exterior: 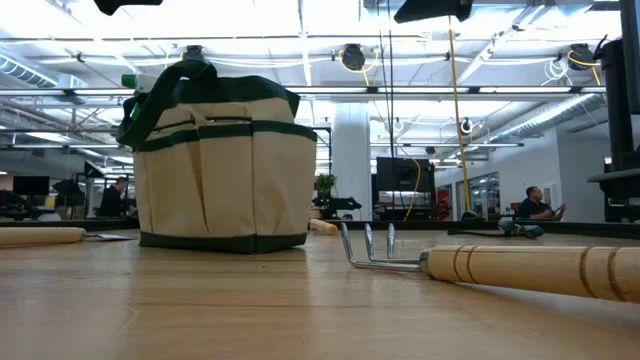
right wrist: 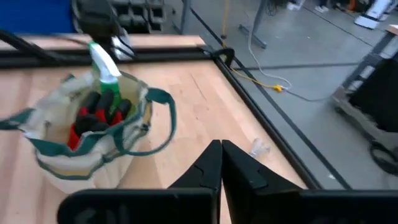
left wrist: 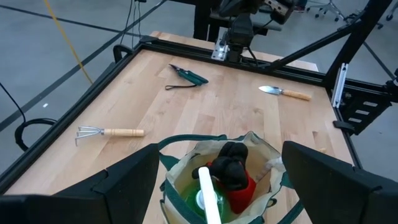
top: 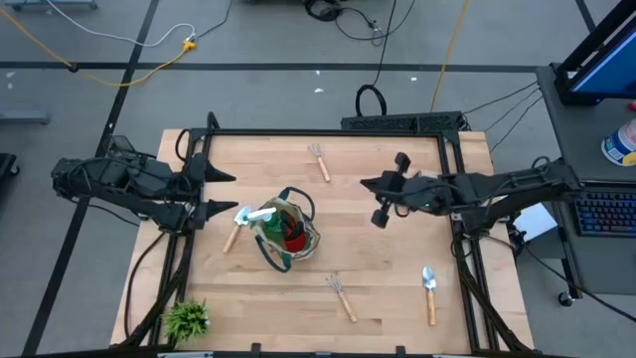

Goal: Pick & Place Garden tools in Gardening bag
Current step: Put the left trowel into the gardening bag

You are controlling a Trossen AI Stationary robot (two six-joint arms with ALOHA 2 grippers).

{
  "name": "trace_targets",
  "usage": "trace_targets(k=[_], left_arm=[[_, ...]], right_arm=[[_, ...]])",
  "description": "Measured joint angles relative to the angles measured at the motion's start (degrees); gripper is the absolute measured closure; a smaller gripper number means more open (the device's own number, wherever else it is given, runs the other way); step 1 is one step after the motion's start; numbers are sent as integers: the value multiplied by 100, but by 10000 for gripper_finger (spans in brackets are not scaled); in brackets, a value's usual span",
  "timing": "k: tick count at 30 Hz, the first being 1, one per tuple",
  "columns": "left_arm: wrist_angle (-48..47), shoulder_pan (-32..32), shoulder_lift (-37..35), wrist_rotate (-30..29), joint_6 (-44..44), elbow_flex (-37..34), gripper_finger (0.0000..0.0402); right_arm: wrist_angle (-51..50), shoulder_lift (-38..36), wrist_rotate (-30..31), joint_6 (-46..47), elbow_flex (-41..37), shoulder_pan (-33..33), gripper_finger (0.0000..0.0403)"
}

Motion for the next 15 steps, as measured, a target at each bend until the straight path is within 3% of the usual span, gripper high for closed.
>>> trace_targets(k=[15], left_arm=[[17,1,0,-3,-15,0,55]], right_arm=[[1847,-1316,-6,-611,-1761,0,402]])
